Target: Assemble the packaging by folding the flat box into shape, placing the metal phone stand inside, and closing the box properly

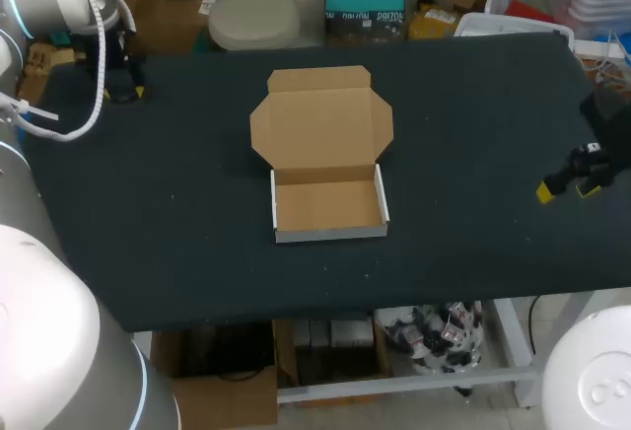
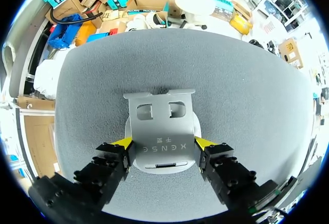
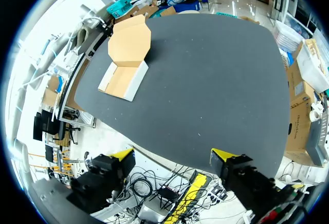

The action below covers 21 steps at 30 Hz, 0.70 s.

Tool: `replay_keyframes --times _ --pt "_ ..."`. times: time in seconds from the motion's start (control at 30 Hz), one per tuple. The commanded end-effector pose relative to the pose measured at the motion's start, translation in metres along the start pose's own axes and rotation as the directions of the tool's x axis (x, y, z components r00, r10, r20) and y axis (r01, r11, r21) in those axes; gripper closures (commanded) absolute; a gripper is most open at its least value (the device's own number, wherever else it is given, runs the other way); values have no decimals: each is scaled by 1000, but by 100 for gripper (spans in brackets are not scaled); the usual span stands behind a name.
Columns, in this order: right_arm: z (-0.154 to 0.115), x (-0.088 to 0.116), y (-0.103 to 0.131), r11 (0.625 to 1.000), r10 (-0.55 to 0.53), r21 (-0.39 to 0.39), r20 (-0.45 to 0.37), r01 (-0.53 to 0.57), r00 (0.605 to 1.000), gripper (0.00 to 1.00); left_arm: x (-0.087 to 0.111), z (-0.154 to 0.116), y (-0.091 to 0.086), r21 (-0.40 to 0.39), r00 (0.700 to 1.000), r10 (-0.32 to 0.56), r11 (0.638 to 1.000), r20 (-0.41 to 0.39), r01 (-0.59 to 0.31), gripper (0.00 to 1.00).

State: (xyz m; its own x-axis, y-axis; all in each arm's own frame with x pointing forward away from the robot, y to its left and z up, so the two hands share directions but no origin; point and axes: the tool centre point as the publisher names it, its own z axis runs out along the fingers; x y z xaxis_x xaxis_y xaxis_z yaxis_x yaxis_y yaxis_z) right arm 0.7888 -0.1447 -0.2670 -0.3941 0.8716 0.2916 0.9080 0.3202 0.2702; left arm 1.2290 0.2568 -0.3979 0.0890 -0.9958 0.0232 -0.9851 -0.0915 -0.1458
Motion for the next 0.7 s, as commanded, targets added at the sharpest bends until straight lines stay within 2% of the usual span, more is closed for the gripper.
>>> replay_keyframes --times 0.03,0.4,0.57,0.7 --pt "-2 1 0 1000 0 4 -1 0 1000 0 -1 -4 -3 -75 1000 4 997 2 -4 100" --pt "-2 1 0 1000 0 4 -1 0 1000 0 7 -27 22 -56 999 33 998 8 -32 100" --pt "-4 0 9 984 -170 -49 21 171 985 0 9 -42 39 -38 999 38 999 10 -37 100" --pt "-5 0 14 948 -292 -120 32 294 956 0 12 -54 54 -23 999 46 999 8 -45 100"
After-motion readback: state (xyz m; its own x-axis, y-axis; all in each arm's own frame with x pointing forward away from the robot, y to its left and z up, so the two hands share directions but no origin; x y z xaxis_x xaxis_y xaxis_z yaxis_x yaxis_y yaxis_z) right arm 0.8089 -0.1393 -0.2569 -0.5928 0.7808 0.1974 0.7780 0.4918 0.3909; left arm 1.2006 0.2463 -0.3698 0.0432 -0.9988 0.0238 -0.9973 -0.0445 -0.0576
